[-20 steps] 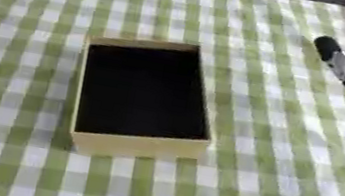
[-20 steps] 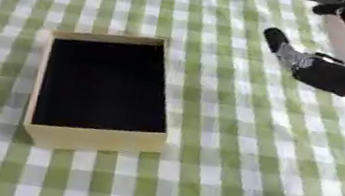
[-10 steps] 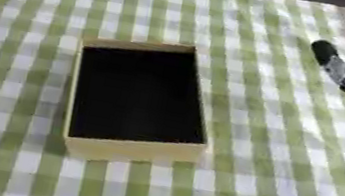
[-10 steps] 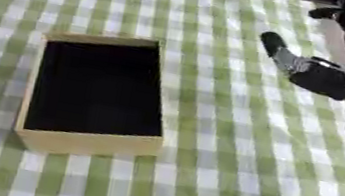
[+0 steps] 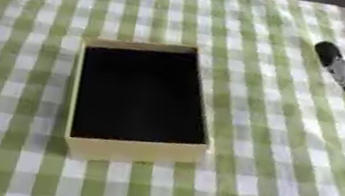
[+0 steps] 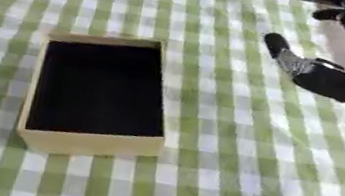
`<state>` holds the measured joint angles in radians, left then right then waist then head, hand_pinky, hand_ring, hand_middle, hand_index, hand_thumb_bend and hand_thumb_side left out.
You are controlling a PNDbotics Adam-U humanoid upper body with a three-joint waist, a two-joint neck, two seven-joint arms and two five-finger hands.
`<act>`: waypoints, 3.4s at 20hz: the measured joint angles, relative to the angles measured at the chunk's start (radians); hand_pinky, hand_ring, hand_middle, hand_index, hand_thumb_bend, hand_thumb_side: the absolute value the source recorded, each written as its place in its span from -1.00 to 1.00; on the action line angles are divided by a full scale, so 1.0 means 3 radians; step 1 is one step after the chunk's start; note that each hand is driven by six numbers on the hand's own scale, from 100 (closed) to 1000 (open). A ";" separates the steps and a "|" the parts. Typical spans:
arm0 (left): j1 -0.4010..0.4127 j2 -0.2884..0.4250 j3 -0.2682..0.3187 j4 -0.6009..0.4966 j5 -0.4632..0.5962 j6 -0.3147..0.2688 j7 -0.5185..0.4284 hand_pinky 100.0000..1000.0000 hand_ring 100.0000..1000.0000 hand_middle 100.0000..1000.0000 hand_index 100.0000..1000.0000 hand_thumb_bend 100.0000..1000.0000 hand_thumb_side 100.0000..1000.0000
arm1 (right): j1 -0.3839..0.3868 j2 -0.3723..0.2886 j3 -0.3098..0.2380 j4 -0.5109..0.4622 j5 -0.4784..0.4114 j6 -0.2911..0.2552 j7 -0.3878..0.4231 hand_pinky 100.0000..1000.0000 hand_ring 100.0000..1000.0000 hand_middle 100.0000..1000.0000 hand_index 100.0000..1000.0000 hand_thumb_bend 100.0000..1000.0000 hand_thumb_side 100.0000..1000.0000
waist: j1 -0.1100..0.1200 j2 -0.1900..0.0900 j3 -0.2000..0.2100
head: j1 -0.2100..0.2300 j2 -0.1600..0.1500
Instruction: Pick up objects on the table and place them in the box.
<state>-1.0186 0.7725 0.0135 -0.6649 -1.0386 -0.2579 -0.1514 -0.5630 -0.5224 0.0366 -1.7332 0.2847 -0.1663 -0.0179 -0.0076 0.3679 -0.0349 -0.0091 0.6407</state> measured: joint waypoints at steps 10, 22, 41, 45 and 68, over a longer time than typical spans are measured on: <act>0.0021 -0.0028 -0.0011 -0.0063 -0.0002 -0.0013 0.0055 0.46 0.15 -0.08 0.23 -0.21 -1.00 | 0.0028 0.0023 0.0000 0.0001 0.0000 -0.0001 0.0001 0.40 0.66 0.70 0.86 -0.20 -0.34 | 0.0031 -0.0077 0.0033 | 0.0082 0.0004; 0.0168 -0.0028 -0.0164 -0.0539 0.0115 -0.0102 0.0031 0.46 0.16 -0.07 0.26 -0.16 -1.00 | 0.0122 0.0035 0.0001 0.0031 -0.0003 0.0000 0.0005 0.41 0.66 0.70 0.86 -0.23 -0.32 | 0.0100 -0.0367 0.0137 | 0.0318 0.0004; 0.0490 -0.0072 -0.0781 -0.2114 0.0961 -0.0577 -0.0494 0.44 0.15 -0.08 0.27 -0.22 -1.00 | 0.0150 0.0057 0.0002 0.0116 -0.0011 -0.0003 0.0028 0.41 0.65 0.70 0.86 -0.24 -0.31 | 0.0085 -0.0549 0.0172 | 0.0168 0.0006; 0.0490 -0.0151 -0.0929 -0.2422 0.1175 -0.0569 -0.0668 0.44 0.14 -0.09 0.26 -0.25 -1.00 | 0.0148 0.0060 0.0002 0.0124 -0.0011 -0.0003 0.0028 0.40 0.65 0.70 0.86 -0.23 -0.31 | 0.0082 -0.0549 0.0160 | 0.0142 0.0007; 0.0343 -0.0951 -0.1592 -0.2552 0.1397 -0.0732 -0.1200 0.43 0.20 -0.02 0.32 -0.29 -0.89 | 0.0098 0.0119 0.0006 0.0129 -0.0020 -0.0005 0.0035 0.40 0.64 0.70 0.86 -0.22 -0.30 | 0.0041 -0.0460 0.0067 | 0.0094 -0.0009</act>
<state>-0.9157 0.4870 -0.4640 -1.4304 -0.6195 -0.4776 -0.5114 -0.5335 -0.4868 0.0383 -1.6946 0.2787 -0.1679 -0.0075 0.0045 0.2298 -0.0149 0.0191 0.6380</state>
